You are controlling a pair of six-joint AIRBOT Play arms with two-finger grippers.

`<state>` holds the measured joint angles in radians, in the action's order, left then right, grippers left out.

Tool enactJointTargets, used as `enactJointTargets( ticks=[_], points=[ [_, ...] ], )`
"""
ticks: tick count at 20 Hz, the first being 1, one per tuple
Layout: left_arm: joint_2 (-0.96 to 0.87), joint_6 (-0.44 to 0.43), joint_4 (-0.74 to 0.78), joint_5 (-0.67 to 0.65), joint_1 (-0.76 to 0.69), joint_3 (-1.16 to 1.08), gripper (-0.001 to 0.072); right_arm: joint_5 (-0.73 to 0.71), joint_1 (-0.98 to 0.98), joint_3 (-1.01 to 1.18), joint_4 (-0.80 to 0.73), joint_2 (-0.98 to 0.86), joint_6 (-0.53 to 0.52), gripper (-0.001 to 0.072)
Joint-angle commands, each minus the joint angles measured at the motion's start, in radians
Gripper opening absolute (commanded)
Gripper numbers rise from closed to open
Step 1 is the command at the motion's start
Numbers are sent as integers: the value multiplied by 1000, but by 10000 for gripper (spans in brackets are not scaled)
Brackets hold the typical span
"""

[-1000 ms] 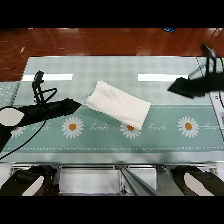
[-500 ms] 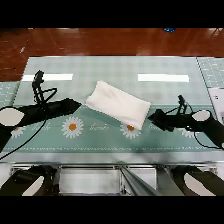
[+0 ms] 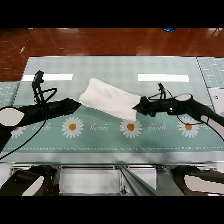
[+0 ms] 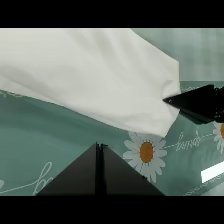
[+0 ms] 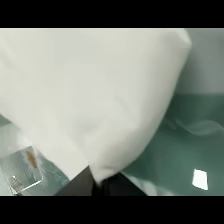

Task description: Fold the shirts.

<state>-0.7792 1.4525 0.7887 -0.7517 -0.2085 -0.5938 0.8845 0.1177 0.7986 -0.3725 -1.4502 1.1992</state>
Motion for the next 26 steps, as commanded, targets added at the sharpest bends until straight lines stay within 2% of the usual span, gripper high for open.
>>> enactJointTargets(
  ticks=[1,3,8,14,18,21,26],
  points=[
    [0,0,0,0,0,0,19,65,35,275,-119,-37,54,20],
    [0,0,0,0,-1,1,19,124,34,441,-209,-35,131,20],
    [0,0,0,0,-4,1,19,159,7,772,-438,-36,304,19],
    [0,0,0,-10,-4,1,19,416,-175,1005,-544,-24,409,19],
    [0,0,-2,-24,-4,1,19,468,-335,1032,-547,60,481,19],
    [0,-1,-3,-31,-3,1,19,607,-474,1029,-596,120,515,18],
    [0,-18,-3,-26,3,1,19,692,-689,818,-716,311,532,17]
  ],
)
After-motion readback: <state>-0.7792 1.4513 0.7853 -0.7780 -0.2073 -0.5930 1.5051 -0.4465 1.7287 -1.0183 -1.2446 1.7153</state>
